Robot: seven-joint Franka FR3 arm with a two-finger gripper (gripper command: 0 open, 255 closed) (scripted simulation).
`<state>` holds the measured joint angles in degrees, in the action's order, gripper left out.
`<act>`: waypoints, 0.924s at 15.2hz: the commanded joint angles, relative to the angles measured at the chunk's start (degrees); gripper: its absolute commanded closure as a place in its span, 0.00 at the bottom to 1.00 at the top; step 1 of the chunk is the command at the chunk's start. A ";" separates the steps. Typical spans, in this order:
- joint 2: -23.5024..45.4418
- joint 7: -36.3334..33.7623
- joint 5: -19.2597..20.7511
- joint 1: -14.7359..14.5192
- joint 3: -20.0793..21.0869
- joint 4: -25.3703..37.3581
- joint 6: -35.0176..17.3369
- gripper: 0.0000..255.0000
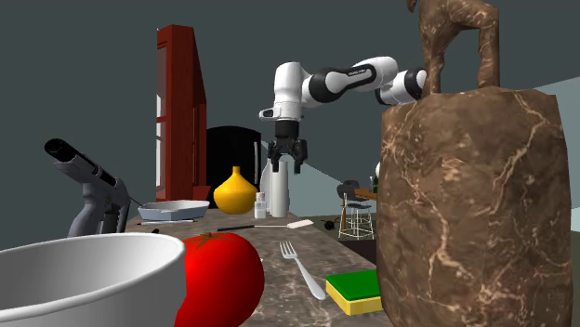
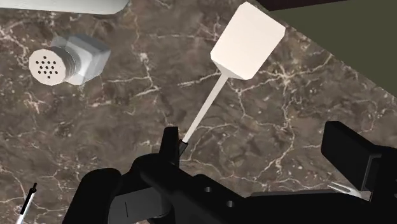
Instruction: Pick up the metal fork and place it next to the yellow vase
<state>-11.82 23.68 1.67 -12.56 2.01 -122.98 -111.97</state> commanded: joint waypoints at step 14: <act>22.38 9.52 2.95 -8.48 8.10 15.69 -5.18 0.00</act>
<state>9.21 32.73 4.24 -20.36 9.50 -108.11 -116.74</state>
